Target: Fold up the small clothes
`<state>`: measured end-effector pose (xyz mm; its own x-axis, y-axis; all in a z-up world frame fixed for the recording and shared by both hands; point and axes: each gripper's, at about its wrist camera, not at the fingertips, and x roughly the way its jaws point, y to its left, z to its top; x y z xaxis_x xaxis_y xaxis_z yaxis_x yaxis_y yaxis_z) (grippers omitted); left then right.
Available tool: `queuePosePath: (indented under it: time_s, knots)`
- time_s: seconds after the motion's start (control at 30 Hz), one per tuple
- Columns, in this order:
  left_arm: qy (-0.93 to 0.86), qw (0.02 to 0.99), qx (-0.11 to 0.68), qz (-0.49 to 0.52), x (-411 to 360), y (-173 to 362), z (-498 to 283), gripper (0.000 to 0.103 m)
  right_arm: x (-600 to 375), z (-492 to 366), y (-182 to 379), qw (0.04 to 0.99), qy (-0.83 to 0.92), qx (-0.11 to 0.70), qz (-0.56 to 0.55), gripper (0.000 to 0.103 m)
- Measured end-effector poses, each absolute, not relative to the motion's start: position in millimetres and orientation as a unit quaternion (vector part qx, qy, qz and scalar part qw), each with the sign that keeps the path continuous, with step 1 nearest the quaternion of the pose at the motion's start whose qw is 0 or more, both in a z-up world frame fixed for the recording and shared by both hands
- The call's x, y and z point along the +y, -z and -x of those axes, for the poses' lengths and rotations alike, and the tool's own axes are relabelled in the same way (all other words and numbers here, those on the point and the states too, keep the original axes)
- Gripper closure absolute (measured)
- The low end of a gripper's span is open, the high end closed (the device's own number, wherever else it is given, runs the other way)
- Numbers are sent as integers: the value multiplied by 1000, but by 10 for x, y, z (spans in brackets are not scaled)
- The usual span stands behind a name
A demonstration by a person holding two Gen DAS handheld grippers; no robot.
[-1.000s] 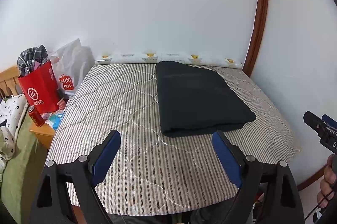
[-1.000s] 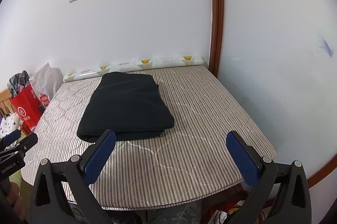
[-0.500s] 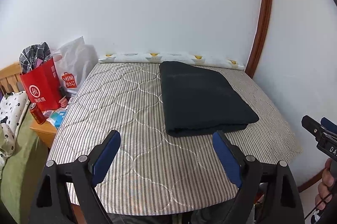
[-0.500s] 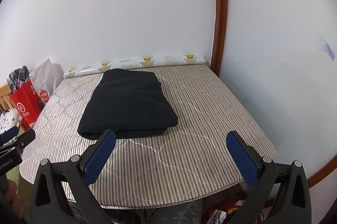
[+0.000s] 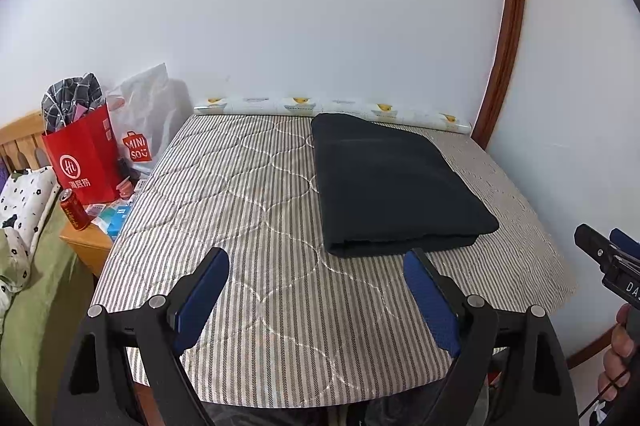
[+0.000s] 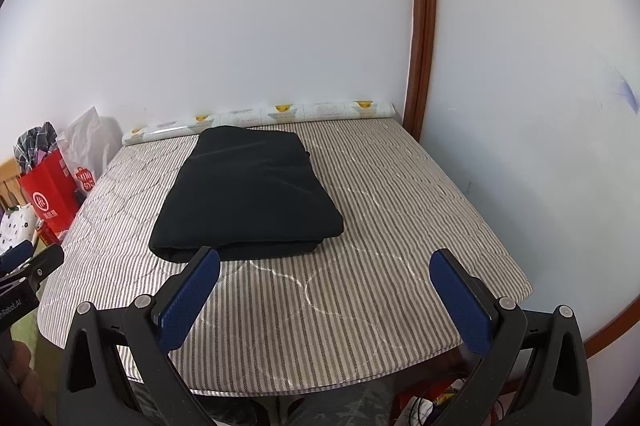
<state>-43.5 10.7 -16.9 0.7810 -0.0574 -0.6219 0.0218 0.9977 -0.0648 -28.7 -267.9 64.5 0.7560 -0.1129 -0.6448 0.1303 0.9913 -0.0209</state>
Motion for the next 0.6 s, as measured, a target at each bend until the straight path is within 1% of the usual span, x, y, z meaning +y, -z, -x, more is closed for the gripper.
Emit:
queuePosePath:
  time_s: [0.6]
  knots:
    - [31, 944, 328, 16, 79, 167, 429, 15, -2791, 337, -694, 939, 72, 335, -21, 0]
